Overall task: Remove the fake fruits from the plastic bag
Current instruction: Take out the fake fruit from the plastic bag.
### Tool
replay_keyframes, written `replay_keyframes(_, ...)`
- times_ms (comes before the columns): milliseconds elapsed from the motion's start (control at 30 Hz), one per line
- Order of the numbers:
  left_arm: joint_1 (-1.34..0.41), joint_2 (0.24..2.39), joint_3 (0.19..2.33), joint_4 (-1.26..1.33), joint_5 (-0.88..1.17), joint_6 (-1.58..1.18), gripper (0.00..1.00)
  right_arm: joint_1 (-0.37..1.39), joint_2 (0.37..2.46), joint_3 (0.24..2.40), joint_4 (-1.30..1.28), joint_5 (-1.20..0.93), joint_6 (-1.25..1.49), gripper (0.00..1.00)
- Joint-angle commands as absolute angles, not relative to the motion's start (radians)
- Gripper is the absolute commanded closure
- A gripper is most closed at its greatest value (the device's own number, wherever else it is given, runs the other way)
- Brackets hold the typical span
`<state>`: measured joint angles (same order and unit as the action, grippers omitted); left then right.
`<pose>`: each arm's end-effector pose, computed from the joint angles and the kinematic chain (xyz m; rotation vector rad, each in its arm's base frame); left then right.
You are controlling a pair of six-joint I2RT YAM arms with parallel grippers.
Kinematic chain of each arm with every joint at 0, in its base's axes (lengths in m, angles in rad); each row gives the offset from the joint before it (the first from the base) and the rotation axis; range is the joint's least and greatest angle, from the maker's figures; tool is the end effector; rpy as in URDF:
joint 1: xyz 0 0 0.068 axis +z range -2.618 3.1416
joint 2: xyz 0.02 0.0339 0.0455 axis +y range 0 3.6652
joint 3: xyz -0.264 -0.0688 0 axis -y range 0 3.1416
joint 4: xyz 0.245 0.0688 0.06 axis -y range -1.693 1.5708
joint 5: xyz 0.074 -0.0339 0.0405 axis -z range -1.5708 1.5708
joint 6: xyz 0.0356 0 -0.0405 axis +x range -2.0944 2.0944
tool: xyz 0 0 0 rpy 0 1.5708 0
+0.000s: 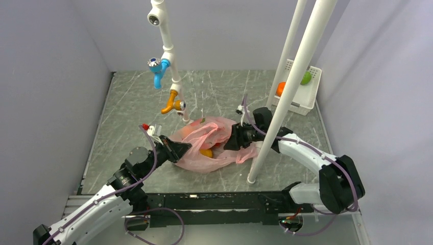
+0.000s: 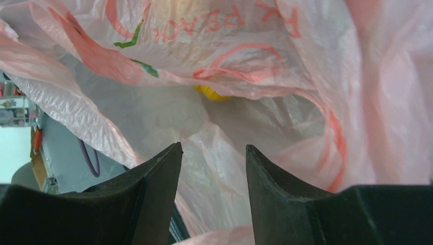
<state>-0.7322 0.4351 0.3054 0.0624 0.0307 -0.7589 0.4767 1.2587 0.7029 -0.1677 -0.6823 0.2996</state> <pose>0.1039 -0.0948 0.2452 0.0018 1.7712 -1.1431 0.2162 0.1369 0.2192 -0.5819 2.3048 1.1720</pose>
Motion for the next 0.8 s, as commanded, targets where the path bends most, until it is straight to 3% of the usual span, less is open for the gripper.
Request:
replay_keyframes(0,-0.730,0.444,0.349,0.127,0.057,-0.738,1.00,0.542,1.297,0.791,-0.075,-0.654,0.258,0.47)
replay_keyframes(300,-0.729,0.429,0.361,0.123,0.066,-0.720,1.00,0.640,1.452,0.861,-0.038,-0.620,0.223,0.40)
replay_keyframes(533,-0.729,0.397,0.347,0.116,0.058,-0.714,1.00,0.653,1.509,0.857,0.066,-0.568,0.244,0.44)
replay_keyframes(767,-0.730,0.404,0.325,0.140,0.064,-0.734,1.00,0.660,1.511,0.803,0.260,-0.356,0.212,0.17)
